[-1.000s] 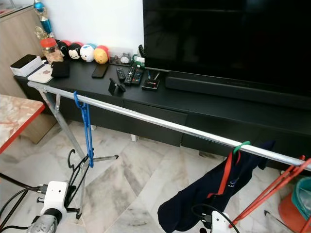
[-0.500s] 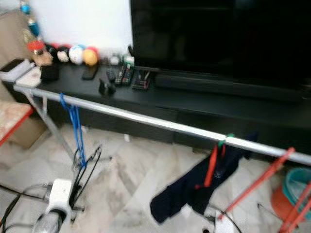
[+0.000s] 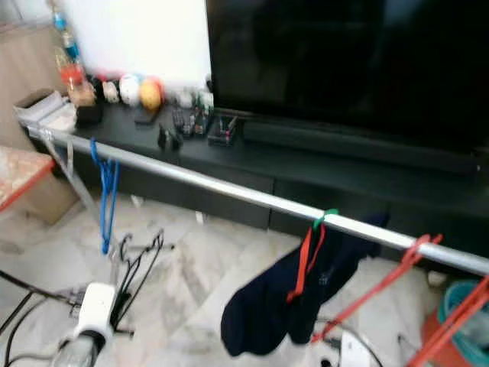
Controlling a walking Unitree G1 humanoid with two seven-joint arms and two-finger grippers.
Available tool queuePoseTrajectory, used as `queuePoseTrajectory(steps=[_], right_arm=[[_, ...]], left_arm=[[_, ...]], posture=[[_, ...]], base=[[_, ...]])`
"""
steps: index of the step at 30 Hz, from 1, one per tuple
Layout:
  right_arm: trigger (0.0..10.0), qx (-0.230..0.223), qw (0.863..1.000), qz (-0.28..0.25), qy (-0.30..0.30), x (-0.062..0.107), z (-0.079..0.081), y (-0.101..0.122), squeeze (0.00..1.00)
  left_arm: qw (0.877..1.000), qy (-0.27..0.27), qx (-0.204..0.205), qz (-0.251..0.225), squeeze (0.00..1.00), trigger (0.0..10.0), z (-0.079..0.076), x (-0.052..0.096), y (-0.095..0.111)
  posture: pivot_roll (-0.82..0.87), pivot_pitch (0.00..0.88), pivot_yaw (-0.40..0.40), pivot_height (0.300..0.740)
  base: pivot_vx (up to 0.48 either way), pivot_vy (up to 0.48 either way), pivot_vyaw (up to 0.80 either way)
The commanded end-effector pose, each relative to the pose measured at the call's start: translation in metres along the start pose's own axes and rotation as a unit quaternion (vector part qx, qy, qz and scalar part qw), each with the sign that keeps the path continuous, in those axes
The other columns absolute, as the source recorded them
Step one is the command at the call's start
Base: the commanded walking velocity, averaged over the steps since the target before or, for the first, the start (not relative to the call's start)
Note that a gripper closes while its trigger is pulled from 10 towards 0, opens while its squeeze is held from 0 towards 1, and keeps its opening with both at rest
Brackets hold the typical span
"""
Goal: Hang hanger
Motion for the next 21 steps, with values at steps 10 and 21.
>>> queuePoseTrajectory(steps=[10, 21], right_arm=[[10.0, 0.008, 1.0, 0.012, 0.001, 0.001, -0.004, -0.008, 0.0], [10.0, 0.016, 1.0, 0.016, 0.006, 0.002, -0.004, -0.009, 0.0]], left_arm=[[0.996, 0.031, -0.048, -0.074, 0.0, 10.0, 0.008, -0.013, 0.041], [0.988, -0.023, -0.066, -0.138, 0.0, 10.0, -0.015, -0.03, 0.086]], posture=[[0.06, 0.0, -0.012, 0.74], [0.05, 0.0, -0.009, 0.74]], base=[[0.0, -0.036, 0.0], [0.0, 0.0, 0.0]])
Point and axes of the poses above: a point about 5 cm out from each wrist's last joint towards the gripper, its own x axis pointing back from the gripper into the wrist, its own y axis along the axis of the wrist's last joint, z = x × y, the point moved 4 cm from there along -x, pointing out of the wrist towards the gripper, and after that the axes turned 9 degrees about x, right-handed, at the moved point
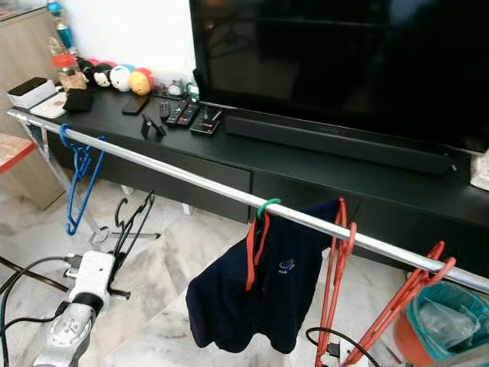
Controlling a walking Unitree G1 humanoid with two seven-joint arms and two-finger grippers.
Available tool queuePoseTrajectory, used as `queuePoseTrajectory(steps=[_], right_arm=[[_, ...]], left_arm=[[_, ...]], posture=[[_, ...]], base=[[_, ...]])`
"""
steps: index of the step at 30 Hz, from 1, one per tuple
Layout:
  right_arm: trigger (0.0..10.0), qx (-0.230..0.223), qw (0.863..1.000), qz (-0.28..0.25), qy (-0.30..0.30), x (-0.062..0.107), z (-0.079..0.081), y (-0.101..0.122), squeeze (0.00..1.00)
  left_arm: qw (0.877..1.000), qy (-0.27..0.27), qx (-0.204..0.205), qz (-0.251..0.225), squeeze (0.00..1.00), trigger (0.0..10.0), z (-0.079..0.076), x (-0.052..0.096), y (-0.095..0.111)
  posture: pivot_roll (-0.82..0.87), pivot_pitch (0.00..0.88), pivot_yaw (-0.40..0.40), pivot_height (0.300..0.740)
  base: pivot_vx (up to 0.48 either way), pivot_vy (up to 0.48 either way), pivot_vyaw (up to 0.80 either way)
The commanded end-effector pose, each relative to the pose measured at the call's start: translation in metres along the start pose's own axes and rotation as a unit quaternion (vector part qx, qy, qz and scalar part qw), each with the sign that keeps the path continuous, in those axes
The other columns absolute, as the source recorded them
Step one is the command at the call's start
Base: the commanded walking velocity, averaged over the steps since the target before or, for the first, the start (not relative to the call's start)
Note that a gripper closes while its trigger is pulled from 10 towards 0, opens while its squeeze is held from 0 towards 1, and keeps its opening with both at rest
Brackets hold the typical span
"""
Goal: Hang hanger
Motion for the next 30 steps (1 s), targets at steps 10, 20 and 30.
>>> queuePoseTrajectory(steps=[10, 20, 30], right_arm=[[10.0, 0.019, 0.999, 0.027, 0.011, 0.002, 0.002, -0.015, 0.0], [10.0, 0.014, 1.0, 0.023, 0.013, 0.002, 0.005, -0.013, 0.0], [10.0, 0.008, 1.0, 0.022, 0.012, 0.002, 0.006, -0.014, 0.0]], left_arm=[[0.991, -0.113, 0.013, -0.074, 0.0, 10.0, -0.03, -0.03, 0.06], [0.991, -0.092, 0.073, -0.061, 0.0, 10.0, -0.019, -0.064, 0.09], [0.98, -0.182, 0.078, -0.023, 0.0, 10.0, -0.056, -0.078, 0.101]], posture=[[0.05, 0.0, -0.004, 0.74], [0.02, 0.0, 0.016, 0.74], [0.0, 0.0, 0.048, 0.74]], base=[[0.0, 0.0, 0.0], [0.0, 0.0, 0.0], [0.0, 0.0, 0.0]])
Point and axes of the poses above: a point about 5 cm out from each wrist's last joint towards the gripper, its own x axis pointing back from the gripper into the wrist, its own y axis along the axis of the wrist's last joint, z = x × y, the point moved 4 cm from there along -x, pointing out of the wrist towards the gripper, and after that the axes turned 9 degrees about x, right-handed, at the moved point
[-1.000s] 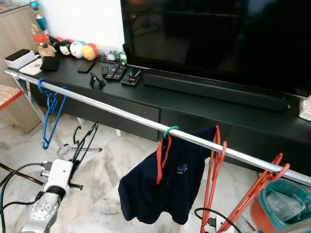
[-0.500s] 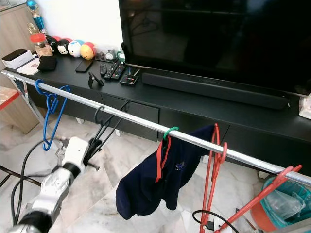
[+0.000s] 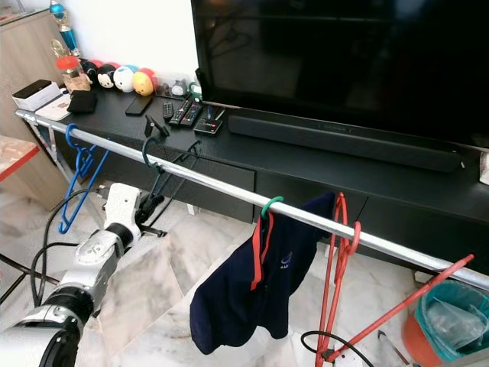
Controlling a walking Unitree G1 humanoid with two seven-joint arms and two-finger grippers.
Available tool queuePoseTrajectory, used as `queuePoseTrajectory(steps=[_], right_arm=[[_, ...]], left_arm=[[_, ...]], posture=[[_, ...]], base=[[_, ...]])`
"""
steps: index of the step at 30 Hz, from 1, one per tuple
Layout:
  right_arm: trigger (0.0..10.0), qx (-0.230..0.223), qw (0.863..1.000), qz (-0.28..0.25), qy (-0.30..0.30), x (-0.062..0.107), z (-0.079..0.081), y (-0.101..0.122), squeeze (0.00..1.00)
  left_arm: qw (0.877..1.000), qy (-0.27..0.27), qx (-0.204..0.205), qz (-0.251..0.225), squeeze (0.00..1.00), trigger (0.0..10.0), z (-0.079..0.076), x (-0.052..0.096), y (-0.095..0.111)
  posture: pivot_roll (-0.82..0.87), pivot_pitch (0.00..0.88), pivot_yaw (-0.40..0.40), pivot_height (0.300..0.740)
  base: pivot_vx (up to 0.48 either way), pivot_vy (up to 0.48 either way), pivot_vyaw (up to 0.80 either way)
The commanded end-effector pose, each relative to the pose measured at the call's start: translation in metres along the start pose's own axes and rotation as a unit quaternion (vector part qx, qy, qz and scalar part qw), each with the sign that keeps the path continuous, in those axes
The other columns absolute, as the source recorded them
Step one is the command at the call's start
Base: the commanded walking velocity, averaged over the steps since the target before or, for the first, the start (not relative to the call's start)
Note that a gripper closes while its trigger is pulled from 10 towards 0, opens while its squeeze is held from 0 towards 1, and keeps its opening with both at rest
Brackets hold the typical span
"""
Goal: Hang hanger
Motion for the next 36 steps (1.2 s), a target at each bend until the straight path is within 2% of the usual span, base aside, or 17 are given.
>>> queuePoseTrajectory(steps=[1, 2, 5, 13, 17, 21, 31, 36], right_arm=[[10.0, -0.007, 1.0, -0.001, 0.0, 0.0, 0.002, -0.001, 0.0], [10.0, -0.009, 1.0, -0.001, 0.001, 0.0, 0.003, -0.002, 0.0], [10.0, -0.01, 1.0, 0.0, 0.002, 0.0, 0.005, -0.003, 0.0], [10.0, -0.016, 1.0, 0.001, 0.004, 0.0, 0.008, -0.005, 0.0], [10.0, -0.018, 1.0, 0.0, 0.006, 0.0, 0.01, -0.005, 0.0], [10.0, -0.02, 1.0, -0.001, 0.006, 0.0, 0.01, -0.005, 0.0], [10.0, -0.017, 1.0, -0.003, 0.005, 0.0, 0.006, -0.002, 0.0], [10.0, -0.011, 1.0, -0.005, 0.004, 0.0, 0.003, 0.0, 0.0]], left_arm=[[0.998, -0.056, -0.01, 0.024, 0.0, 10.0, -0.018, -0.008, 0.0], [0.996, -0.082, -0.018, 0.037, 0.0, 10.0, -0.027, -0.01, -0.002], [0.993, -0.106, -0.029, 0.05, 0.0, 10.0, -0.034, -0.011, -0.004], [0.989, -0.125, -0.041, 0.067, 0.0, 10.0, -0.046, -0.019, -0.002], [0.989, -0.117, -0.044, 0.076, 0.0, 10.0, -0.049, -0.022, -0.003], [0.99, -0.104, -0.049, 0.079, 0.0, 10.0, -0.047, -0.023, -0.003], [0.994, -0.014, -0.053, 0.099, 0.0, 10.0, -0.031, -0.025, -0.008], [0.993, -0.004, -0.042, 0.11, 0.0, 10.0, -0.029, -0.023, -0.015]], posture=[[0.0, 0.0, 0.05, 0.74], [0.0, 0.0, 0.055, 0.74], [-0.01, 0.0, 0.068, 0.74], [-0.01, 0.0, 0.081, 0.74], [-0.02, 0.0, 0.084, 0.74], [-0.02, 0.0, 0.084, 0.74], [-0.03, 0.0, 0.054, 0.74], [-0.03, 0.0, 0.042, 0.74]], base=[[0.0, 0.0, 0.0], [0.0, 0.0, 0.0], [0.0, 0.0, 0.0], [0.0, 0.0, 0.0], [0.0, 0.0, 0.0], [0.0, 0.0, 0.0], [0.0, 0.0, 0.0], [0.0, 0.0, 0.0]])
Point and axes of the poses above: a point about 5 cm out from each wrist's last joint towards the gripper, its own x axis pointing back from the gripper into the wrist, its own y axis along the axis of the wrist's last joint, z = x × y, the point moved 4 cm from there along -x, pointing out of the wrist towards the gripper, and after that the axes turned 9 degrees about x, right-handed, at the moved point
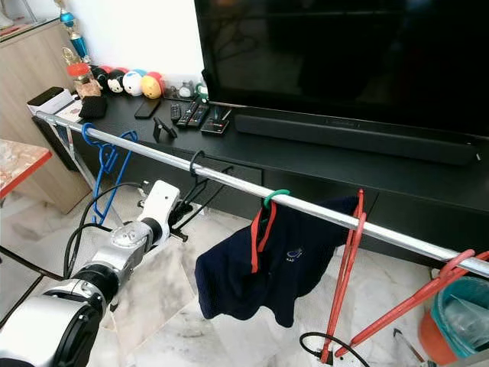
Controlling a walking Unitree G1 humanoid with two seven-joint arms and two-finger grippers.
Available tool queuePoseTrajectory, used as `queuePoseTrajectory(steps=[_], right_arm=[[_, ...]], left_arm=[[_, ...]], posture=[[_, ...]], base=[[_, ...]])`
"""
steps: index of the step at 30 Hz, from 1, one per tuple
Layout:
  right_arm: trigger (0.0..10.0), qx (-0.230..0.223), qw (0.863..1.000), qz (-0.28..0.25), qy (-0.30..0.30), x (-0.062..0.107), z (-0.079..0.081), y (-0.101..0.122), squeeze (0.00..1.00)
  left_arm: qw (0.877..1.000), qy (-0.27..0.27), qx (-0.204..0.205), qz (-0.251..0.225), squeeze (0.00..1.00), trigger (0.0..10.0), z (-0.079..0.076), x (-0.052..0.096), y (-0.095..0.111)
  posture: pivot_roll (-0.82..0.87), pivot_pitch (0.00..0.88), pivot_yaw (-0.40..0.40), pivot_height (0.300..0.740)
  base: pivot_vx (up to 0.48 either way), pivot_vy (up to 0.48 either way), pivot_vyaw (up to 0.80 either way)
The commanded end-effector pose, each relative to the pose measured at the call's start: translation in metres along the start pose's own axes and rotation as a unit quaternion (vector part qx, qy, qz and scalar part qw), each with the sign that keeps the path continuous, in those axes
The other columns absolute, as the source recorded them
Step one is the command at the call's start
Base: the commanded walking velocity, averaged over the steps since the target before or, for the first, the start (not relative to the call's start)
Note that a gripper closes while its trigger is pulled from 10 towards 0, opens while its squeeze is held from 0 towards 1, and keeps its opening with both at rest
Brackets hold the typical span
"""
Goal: Hang hanger
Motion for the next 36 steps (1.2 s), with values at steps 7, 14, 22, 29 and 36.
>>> queuePoseTrajectory(steps=[7, 14, 22, 29, 36], right_arm=[[10.0, 0.004, 1.0, -0.004, 0.001, 0.0, -0.002, 0.002, 0.0], [10.0, 0.004, 1.0, -0.001, -0.001, 0.001, -0.004, 0.0, 0.0], [10.0, 0.005, 1.0, 0.0, -0.001, 0.001, -0.003, -0.002, 0.0], [10.0, 0.011, 1.0, 0.0, 0.004, 0.0, -0.002, 0.0, 0.0], [10.0, 0.015, 1.0, -0.001, 0.008, 0.0, 0.0, 0.002, 0.0]], left_arm=[[0.999, 0.021, 0.031, 0.014, 0.0, 10.0, 0.002, -0.001, -0.004], [0.999, 0.025, 0.03, 0.023, 0.0, 10.0, 0.0, -0.004, -0.001], [0.998, 0.036, 0.017, 0.039, 0.0, 10.0, 0.013, 0.003, -0.012], [0.998, 0.046, 0.005, 0.043, 0.0, 10.0, 0.031, 0.014, -0.023], [0.998, 0.029, -0.009, 0.057, 0.0, 10.0, 0.04, 0.022, -0.03]], posture=[[-0.03, 0.0, 0.037, 0.74], [-0.05, 0.0, 0.036, 0.74], [-0.03, 0.0, 0.032, 0.74], [-0.01, 0.0, 0.026, 0.74], [0.01, 0.0, 0.023, 0.74]], base=[[0.0, 0.0, 0.0], [0.0, 0.0, 0.0], [0.0, 0.0, 0.0], [0.0, 0.0, 0.0], [0.0, 0.0, 0.0]])
Point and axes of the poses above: a point about 5 cm out from each wrist's last joint towards the gripper, its own x axis pointing back from the gripper into the wrist, its own y axis along the axis of the wrist's last joint, z = x × y, the point moved 4 cm from there along -x, pointing out of the wrist towards the gripper, and after that the axes turned 9 degrees about x, right-handed, at the moved point
